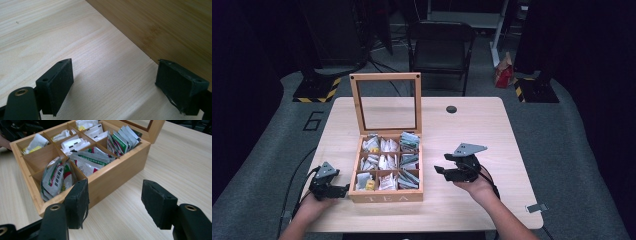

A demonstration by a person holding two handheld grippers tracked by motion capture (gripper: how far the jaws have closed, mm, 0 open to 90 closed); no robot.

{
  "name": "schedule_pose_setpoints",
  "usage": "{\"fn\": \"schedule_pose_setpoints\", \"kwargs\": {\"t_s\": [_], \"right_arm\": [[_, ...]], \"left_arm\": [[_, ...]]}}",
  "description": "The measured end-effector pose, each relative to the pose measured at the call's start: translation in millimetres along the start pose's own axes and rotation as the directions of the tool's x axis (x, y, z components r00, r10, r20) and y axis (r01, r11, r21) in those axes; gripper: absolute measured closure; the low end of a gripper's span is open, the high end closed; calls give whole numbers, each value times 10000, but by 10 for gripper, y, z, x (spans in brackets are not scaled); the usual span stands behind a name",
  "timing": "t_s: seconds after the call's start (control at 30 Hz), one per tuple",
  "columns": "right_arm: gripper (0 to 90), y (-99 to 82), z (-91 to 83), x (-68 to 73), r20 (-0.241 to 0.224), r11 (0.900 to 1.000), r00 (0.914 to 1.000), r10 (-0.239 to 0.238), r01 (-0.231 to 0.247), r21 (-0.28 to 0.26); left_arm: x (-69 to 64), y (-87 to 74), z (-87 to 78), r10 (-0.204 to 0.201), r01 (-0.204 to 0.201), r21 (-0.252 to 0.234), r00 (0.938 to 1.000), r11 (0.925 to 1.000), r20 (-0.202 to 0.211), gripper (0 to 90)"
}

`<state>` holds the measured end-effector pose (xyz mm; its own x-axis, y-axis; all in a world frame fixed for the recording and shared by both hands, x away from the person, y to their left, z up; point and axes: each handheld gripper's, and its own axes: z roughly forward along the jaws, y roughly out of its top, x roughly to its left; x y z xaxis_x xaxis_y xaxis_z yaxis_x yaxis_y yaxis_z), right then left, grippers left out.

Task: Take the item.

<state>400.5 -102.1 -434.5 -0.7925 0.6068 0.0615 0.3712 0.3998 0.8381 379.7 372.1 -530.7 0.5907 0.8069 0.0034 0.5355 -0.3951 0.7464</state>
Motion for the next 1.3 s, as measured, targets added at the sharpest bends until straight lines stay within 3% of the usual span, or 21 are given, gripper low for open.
{"fn": "schedule_pose_setpoints", "kwargs": {"t_s": [0.73, 1.3], "right_arm": [[421, 178, 125, 174, -610, 9996, 9978, -266, 271, 72], [536, 209, 326, 349, -1173, 9965, 9903, -751, 790, 289]], "left_arm": [[0, 0, 0, 6, -6, 3, 10000, 10000, -1, 141], [0, 0, 0, 10, -10, -5, 10000, 10000, -15, 141]]}}
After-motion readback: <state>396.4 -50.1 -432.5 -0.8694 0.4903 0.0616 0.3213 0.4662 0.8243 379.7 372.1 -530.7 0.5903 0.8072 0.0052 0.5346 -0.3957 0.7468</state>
